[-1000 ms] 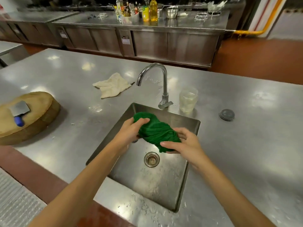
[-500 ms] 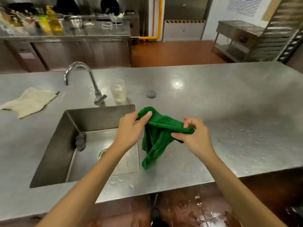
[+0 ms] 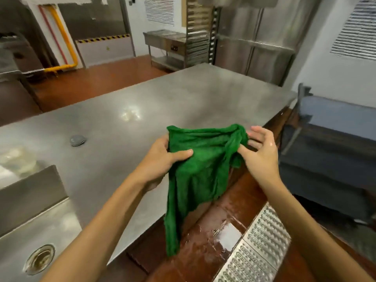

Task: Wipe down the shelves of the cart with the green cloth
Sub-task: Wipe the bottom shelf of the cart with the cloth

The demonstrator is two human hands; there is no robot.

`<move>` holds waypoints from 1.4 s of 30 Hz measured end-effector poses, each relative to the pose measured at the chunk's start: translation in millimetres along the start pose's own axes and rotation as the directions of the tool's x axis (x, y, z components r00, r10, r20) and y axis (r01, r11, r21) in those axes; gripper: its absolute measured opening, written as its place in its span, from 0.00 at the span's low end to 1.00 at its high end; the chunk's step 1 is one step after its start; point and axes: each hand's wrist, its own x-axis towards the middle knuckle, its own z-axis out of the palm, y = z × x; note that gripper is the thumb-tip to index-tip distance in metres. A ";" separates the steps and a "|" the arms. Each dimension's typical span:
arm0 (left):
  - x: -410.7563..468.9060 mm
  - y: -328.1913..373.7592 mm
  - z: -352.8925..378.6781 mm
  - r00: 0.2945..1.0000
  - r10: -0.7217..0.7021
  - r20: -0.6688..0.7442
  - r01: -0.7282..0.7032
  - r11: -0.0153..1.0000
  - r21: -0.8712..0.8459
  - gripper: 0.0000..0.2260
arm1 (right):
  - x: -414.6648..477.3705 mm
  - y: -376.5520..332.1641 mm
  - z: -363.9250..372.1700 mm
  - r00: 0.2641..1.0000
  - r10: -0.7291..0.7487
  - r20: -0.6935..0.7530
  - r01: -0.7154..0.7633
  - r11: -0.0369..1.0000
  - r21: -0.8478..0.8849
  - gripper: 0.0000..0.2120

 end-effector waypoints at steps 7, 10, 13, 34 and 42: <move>65.0 3.3 166.6 0.987 -0.096 0.127 0.110 0.988 -0.107 0.14 | 3.2 66.9 -120.6 0.653 0.579 0.489 -0.689 0.721 0.066 0.39; 89.2 -2.3 237.6 0.982 -0.130 0.137 0.145 0.984 -0.102 0.07 | 5.0 98.0 -168.3 0.657 0.534 0.532 -0.674 0.732 0.099 0.29; 115.8 -12.9 294.0 0.976 -0.117 0.185 0.128 0.991 -0.049 0.11 | 25.5 121.8 -226.3 0.741 0.503 0.446 -0.634 0.743 0.216 0.22; 311.8 -111.3 595.4 0.720 -0.191 0.667 -0.015 0.957 0.290 0.48 | 197.2 236.5 -509.4 0.862 0.421 -0.283 -0.443 0.896 -0.018 0.19; 407.7 -118.6 656.2 0.694 -0.298 0.656 0.154 0.951 0.270 0.45 | 274.8 268.8 -544.7 0.783 0.591 -0.195 -0.616 0.780 -0.111 0.21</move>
